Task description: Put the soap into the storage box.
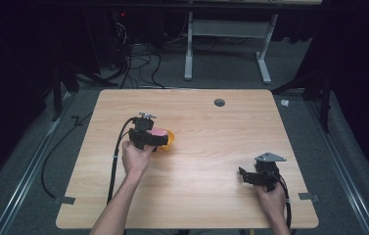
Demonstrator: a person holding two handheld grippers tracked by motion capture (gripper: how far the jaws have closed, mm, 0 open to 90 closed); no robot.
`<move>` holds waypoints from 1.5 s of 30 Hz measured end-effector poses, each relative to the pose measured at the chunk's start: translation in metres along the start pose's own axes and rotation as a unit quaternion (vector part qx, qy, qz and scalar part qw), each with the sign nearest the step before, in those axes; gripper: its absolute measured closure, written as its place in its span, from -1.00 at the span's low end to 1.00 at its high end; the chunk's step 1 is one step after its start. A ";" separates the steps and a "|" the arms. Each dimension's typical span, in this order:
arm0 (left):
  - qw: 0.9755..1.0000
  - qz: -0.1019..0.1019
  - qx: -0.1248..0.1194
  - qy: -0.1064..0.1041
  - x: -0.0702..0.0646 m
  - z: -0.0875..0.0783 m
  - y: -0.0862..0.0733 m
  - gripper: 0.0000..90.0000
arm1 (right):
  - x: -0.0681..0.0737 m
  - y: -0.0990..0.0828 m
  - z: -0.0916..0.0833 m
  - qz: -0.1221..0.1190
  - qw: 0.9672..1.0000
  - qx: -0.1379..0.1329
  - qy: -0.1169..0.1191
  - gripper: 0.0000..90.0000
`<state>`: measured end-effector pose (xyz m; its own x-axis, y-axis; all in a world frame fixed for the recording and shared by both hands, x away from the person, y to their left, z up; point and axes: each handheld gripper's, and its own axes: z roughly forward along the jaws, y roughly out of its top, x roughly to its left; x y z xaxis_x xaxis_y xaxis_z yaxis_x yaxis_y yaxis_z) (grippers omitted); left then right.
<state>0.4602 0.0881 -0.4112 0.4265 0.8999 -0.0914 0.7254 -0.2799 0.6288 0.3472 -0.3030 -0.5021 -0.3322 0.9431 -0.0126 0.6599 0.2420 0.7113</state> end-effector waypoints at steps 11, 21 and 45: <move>1.000 -0.024 0.014 0.009 0.004 0.016 0.002 -0.70 | 0.000 0.000 0.000 0.000 1.000 0.000 0.000 -0.54; 0.999 -0.039 0.012 0.025 0.005 0.026 0.003 -0.70 | 0.000 0.000 0.000 0.000 1.000 0.000 0.000 -0.54; 0.999 -0.042 0.020 0.027 0.006 0.038 0.002 -0.70 | 0.000 0.000 0.000 0.000 1.000 0.000 0.001 -0.54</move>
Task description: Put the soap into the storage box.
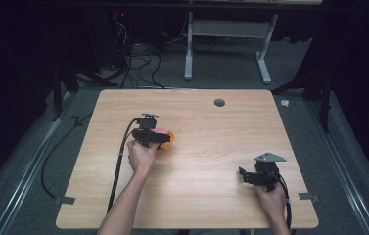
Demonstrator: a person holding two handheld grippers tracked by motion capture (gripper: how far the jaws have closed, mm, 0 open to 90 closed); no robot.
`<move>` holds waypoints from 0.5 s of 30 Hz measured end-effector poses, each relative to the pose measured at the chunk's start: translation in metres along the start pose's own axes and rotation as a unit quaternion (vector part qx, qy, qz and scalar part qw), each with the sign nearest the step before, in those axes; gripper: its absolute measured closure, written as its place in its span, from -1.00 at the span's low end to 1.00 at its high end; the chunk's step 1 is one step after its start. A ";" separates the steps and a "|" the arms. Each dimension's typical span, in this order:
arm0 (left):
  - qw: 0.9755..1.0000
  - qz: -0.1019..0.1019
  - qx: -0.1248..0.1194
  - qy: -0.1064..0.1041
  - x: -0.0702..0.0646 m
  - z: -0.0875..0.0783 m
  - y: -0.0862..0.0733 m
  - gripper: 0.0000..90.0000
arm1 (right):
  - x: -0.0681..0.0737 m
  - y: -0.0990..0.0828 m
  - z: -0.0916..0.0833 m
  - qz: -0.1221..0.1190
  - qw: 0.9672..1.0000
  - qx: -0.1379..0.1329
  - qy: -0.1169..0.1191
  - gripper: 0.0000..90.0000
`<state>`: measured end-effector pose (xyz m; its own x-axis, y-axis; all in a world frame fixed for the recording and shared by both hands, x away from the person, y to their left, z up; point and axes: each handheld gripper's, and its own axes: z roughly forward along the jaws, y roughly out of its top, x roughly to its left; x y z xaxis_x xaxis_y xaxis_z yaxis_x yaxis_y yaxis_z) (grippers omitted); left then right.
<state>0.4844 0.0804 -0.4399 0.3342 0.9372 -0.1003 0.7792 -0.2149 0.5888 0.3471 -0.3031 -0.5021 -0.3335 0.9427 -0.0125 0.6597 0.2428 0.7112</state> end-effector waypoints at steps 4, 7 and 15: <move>1.000 -0.001 0.000 -0.001 0.000 0.001 0.000 -0.70 | 0.000 0.000 0.000 0.000 1.000 0.000 0.000 -0.54; 1.000 -0.001 0.000 -0.001 0.000 0.001 0.000 -0.70 | 0.000 0.000 0.000 0.000 1.000 0.000 0.000 -0.54; 1.000 0.000 0.003 0.001 -0.001 0.003 0.000 -0.70 | 0.000 0.000 0.000 0.000 1.000 0.000 0.000 -0.54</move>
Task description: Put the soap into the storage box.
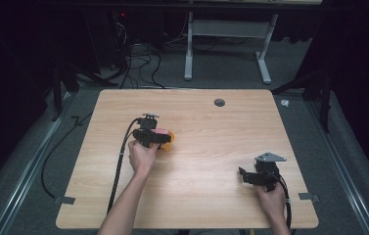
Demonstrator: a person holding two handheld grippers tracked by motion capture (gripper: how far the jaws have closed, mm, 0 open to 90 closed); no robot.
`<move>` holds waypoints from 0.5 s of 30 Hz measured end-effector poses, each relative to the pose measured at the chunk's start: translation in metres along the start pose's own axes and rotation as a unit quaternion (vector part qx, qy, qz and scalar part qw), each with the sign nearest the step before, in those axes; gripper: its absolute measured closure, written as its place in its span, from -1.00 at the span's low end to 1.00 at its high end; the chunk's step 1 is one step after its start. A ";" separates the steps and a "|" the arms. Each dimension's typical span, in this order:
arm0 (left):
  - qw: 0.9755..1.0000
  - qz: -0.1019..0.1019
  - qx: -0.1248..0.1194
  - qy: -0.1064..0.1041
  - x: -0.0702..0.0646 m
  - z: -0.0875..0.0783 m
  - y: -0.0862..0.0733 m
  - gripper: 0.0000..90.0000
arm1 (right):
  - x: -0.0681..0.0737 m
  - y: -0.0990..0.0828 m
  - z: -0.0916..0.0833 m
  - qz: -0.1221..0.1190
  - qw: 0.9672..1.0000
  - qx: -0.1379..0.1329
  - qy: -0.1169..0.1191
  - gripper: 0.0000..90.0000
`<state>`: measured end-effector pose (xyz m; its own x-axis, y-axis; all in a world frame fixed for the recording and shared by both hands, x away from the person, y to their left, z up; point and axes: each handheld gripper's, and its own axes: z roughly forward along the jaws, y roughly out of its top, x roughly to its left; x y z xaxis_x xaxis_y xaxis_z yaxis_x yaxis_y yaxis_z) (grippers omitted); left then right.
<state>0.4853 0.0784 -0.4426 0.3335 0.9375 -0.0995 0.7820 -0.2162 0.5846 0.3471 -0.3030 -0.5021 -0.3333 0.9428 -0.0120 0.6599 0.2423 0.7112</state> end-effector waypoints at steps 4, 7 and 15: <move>1.000 0.001 0.000 0.003 -0.001 0.000 0.000 -0.70 | 0.000 0.000 0.000 0.000 1.000 0.000 0.000 -0.54; 1.000 0.002 0.001 0.007 -0.002 0.001 -0.001 -0.70 | 0.000 0.000 0.000 0.000 1.000 0.000 0.000 -0.54; 1.000 -0.002 0.004 0.011 -0.001 0.005 -0.003 -0.70 | 0.000 0.000 0.000 0.000 1.000 0.000 0.000 -0.54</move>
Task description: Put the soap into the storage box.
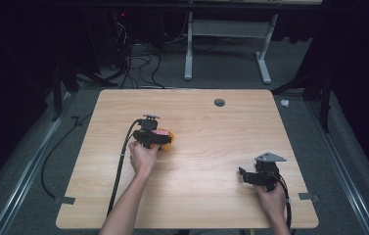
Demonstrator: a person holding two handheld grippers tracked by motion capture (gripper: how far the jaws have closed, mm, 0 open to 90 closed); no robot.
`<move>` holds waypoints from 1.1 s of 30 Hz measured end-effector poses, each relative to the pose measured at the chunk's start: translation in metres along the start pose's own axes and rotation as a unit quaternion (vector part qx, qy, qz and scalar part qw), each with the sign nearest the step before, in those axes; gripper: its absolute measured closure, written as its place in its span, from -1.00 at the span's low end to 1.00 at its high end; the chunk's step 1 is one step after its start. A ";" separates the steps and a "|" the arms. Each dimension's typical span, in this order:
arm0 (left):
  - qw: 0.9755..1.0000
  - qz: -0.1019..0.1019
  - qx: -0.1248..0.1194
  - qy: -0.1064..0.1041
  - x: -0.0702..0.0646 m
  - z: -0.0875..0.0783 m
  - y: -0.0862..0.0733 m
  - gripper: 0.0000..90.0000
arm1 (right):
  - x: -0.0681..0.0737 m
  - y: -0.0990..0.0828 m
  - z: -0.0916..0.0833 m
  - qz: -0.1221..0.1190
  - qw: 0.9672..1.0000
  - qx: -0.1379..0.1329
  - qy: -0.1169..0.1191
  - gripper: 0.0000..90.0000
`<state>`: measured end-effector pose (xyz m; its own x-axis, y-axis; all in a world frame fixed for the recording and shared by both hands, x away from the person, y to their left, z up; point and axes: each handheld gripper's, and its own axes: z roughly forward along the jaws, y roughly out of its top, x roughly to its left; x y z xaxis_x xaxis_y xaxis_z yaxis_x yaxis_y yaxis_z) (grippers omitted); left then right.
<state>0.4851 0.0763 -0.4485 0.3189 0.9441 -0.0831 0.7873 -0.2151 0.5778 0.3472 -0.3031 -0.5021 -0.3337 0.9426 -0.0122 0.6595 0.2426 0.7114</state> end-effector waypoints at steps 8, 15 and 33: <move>1.000 -0.003 -0.001 0.002 0.000 0.002 -0.001 -0.70 | 0.000 0.000 0.000 0.000 1.000 0.000 0.000 -0.54; 1.000 -0.003 0.001 0.006 0.000 0.004 -0.002 -0.70 | 0.000 0.000 0.000 0.000 1.000 0.000 0.000 -0.53; 1.000 -0.009 -0.013 0.018 -0.003 0.000 -0.001 -0.72 | 0.000 0.000 0.000 0.000 1.000 0.000 0.000 -0.53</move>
<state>0.4833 0.0736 -0.4485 0.2856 0.9561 -0.0655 0.7789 -0.1918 0.5971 0.3472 -0.3032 -0.5021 -0.3331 0.9428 -0.0128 0.6595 0.2427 0.7114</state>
